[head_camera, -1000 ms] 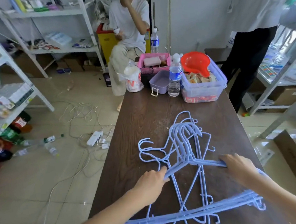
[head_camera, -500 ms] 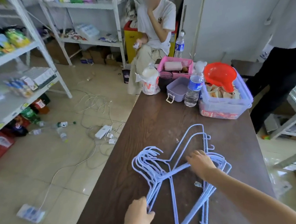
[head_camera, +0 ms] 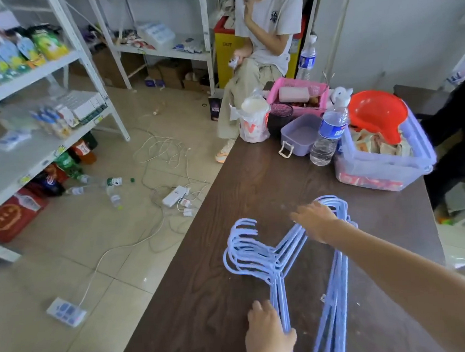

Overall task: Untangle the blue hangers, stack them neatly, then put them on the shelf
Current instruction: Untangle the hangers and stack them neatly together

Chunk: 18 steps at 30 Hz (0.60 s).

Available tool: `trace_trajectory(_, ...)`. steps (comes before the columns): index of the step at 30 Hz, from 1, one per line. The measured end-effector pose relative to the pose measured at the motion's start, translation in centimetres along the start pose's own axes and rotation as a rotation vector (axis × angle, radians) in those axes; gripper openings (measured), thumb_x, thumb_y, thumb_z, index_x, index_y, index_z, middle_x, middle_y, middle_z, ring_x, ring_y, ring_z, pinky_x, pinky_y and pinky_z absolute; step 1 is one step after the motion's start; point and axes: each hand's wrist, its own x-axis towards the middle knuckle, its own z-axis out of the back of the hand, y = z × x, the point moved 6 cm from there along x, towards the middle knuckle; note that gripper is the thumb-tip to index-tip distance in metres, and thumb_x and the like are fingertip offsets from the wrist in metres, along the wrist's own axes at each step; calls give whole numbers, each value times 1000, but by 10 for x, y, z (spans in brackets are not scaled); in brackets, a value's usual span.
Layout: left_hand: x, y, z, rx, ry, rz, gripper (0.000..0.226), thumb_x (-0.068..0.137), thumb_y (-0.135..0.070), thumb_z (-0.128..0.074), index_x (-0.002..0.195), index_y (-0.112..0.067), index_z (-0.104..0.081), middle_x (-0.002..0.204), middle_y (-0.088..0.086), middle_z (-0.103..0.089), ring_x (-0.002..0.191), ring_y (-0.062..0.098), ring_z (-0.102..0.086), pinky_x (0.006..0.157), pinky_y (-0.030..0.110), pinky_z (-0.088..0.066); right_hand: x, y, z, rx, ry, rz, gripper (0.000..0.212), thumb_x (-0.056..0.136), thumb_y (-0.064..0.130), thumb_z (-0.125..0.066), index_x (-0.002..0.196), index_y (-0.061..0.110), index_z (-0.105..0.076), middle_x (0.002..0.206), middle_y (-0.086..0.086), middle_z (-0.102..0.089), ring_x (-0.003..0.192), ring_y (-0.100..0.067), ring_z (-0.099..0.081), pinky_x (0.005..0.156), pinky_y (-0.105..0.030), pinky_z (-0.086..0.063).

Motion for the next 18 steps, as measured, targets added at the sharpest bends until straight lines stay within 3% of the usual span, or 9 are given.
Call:
trace_trajectory(3,7,-1,-13,-10,23,49,56,81,-41,-58,123,-18,-30,124,10,-39,128,21,-37,105,31,-36,13,18,-25,-101,53,55,60,83,11,-57,136,16,-28,134,-12,-45,127,-29,-39,112,-43,-21)
trace_trajectory(6,6,-1,-24,-147,18,155,59,82,-35,-58,129,-16,-28,132,3,-46,125,15,-46,101,28,-40,15,25,-26,-126,8,126,55,83,11,-58,132,16,-33,131,-12,-45,121,-30,-44,104,-40,-32)
trace_trajectory(9,6,1,-22,-205,-49,248,32,84,-32,-58,101,-21,-34,125,-2,-55,118,15,-54,95,28,-44,15,27,-30,-191,39,177,46,84,15,-57,127,15,-41,129,-9,-49,119,-28,-46,99,-39,-35)
trace_trajectory(11,8,3,-20,-178,-49,252,34,84,-32,-59,93,-22,-28,123,-2,-57,117,16,-55,93,29,-45,13,27,-32,-232,85,186,41,85,20,-57,124,16,-47,128,-7,-52,121,-26,-46,98,-39,-36)
trace_trajectory(16,13,2,-22,-95,-8,166,47,78,-34,-65,111,-17,-36,122,2,-58,116,20,-55,94,32,-48,-14,17,-32,-284,122,199,33,86,25,-53,116,13,-53,125,-7,-57,119,-28,-47,97,-41,-38)
trace_trajectory(18,12,2,-24,-103,-18,131,44,76,-35,-67,106,-19,-39,118,1,-59,114,19,-56,93,31,-48,-32,10,-24,-330,80,195,34,86,30,-53,114,11,-55,121,-9,-59,117,-30,-48,100,-44,-34)
